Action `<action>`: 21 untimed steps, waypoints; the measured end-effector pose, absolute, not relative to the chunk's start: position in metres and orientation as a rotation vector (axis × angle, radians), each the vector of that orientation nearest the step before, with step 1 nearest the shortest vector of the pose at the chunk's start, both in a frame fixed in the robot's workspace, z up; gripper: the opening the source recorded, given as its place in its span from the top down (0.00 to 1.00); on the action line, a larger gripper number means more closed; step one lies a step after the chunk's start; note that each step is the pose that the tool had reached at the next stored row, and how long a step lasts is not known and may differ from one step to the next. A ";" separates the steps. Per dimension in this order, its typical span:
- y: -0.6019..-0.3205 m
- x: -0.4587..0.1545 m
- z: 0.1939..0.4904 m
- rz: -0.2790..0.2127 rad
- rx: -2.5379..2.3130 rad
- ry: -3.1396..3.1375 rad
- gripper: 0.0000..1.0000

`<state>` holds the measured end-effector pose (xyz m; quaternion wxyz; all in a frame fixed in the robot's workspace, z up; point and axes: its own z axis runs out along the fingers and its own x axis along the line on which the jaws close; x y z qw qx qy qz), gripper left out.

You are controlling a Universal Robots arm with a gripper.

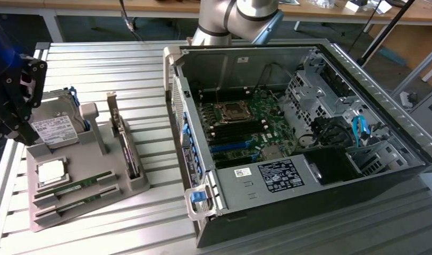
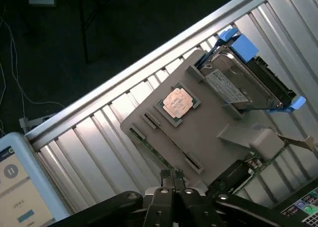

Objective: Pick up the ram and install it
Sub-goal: 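Pick up the ram and move it above insertion slot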

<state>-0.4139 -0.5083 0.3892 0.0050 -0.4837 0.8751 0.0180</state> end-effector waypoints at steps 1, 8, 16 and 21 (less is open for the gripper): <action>-0.508 -0.414 0.389 0.056 -1.549 2.721 0.90; -0.508 -0.414 0.389 0.057 -1.724 2.617 0.90; -0.508 -0.414 0.388 0.058 -1.991 2.425 0.90; -0.508 -0.414 0.388 0.059 -2.130 2.307 0.90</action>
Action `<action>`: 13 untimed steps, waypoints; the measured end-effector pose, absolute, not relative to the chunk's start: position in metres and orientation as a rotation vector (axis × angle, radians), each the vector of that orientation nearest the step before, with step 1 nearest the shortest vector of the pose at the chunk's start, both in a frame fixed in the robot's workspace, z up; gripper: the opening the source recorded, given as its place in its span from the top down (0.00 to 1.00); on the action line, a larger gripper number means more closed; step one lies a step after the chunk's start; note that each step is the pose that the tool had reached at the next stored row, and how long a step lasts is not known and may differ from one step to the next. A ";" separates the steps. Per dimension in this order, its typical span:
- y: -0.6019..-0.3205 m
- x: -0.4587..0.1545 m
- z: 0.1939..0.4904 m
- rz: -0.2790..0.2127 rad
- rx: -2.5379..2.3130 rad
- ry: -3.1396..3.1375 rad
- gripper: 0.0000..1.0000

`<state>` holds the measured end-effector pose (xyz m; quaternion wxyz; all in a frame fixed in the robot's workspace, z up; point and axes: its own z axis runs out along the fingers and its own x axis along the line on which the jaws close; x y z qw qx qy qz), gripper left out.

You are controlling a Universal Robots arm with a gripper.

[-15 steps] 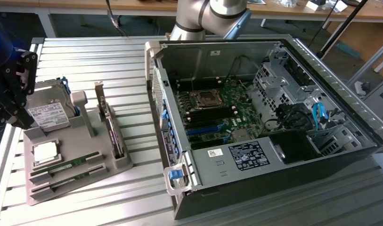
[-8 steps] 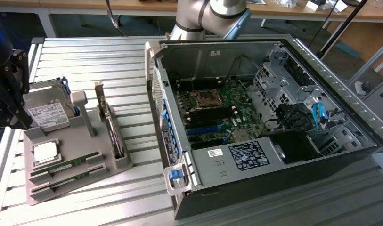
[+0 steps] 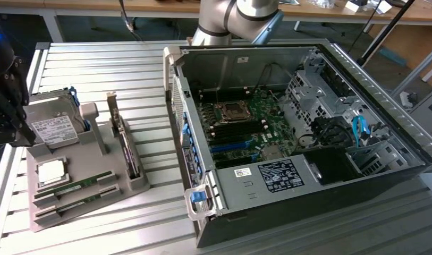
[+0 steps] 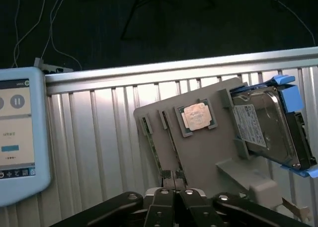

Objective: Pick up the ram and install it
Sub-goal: 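Pick up the ram and move it above insertion slot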

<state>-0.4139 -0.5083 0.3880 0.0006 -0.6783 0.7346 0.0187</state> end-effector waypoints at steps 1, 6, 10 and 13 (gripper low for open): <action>-0.508 -0.414 0.388 0.059 -2.150 2.288 0.90; -0.508 -0.414 0.388 0.059 -2.258 2.185 0.90; -0.508 -0.414 0.388 0.059 -2.280 2.162 0.90; -0.508 -0.414 0.388 0.059 -2.280 2.162 0.90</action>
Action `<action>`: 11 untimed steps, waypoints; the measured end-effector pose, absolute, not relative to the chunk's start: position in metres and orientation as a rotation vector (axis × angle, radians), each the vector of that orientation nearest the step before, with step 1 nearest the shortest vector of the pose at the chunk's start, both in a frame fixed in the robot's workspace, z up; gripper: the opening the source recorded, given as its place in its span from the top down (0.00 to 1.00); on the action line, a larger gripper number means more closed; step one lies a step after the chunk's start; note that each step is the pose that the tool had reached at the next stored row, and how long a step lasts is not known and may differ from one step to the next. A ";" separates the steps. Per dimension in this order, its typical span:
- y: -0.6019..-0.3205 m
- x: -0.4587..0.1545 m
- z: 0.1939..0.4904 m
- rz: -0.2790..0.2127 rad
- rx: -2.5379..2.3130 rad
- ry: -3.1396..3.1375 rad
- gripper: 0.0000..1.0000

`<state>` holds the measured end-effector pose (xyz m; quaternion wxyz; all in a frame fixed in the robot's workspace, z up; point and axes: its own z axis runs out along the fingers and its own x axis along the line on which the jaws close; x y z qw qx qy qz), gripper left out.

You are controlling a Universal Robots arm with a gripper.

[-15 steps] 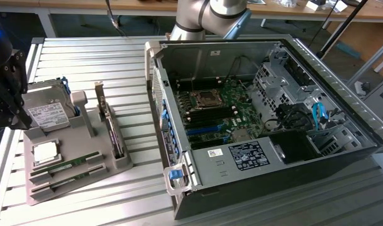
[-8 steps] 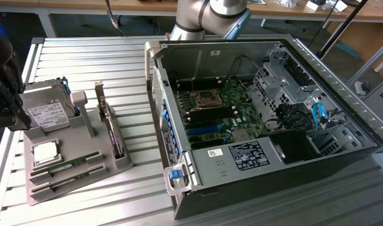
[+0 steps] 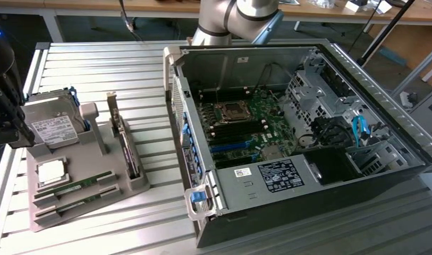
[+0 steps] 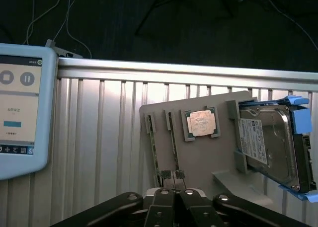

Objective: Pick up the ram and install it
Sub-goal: 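Pick up the ram and move it above insertion slot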

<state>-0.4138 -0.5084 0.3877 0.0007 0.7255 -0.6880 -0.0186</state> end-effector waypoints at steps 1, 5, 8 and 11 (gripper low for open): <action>-0.508 -0.414 0.388 -0.059 2.278 -2.160 0.89; -0.508 -0.414 0.388 -0.059 2.278 -2.161 0.71; -0.508 -0.414 0.388 -0.059 2.280 -2.159 0.64; -0.508 -0.414 0.387 -0.058 2.330 -2.103 0.64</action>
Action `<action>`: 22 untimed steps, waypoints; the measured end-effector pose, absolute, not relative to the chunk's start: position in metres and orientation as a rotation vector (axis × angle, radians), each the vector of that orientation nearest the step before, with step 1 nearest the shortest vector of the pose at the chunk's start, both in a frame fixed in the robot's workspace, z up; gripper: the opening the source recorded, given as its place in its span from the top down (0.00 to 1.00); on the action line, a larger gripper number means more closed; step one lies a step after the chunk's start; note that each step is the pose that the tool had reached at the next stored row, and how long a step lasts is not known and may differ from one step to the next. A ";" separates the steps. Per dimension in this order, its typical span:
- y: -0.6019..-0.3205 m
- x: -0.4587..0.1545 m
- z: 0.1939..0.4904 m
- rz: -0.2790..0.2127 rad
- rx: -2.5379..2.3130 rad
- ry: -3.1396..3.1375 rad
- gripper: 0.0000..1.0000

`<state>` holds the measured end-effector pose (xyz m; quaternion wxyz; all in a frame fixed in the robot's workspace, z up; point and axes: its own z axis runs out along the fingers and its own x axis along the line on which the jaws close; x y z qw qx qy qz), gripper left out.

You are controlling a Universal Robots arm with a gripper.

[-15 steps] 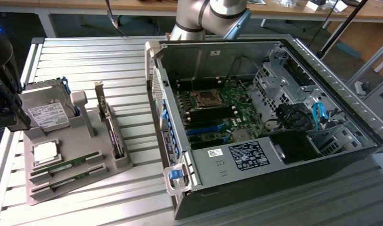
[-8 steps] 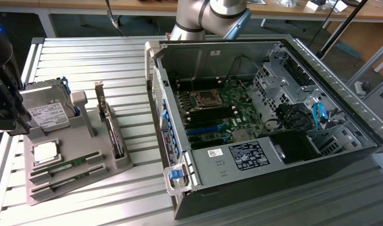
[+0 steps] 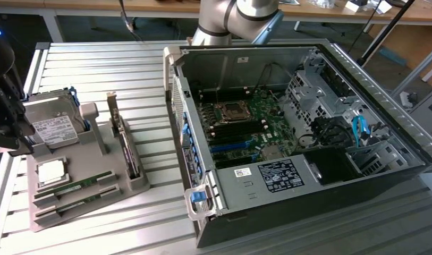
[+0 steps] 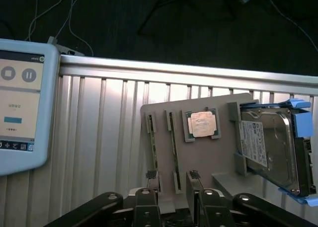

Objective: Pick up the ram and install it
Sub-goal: 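Pick up the ram and move it above insertion slot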

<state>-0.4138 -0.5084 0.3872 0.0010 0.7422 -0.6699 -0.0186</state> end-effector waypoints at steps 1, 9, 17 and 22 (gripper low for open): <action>-0.508 -0.414 0.387 -0.058 2.348 -2.082 0.64; -0.511 -0.414 0.371 -0.061 2.443 -1.965 0.64; -0.515 -0.414 0.358 -0.060 2.508 -1.876 0.64; -0.522 -0.414 0.352 -0.059 2.511 -1.871 0.64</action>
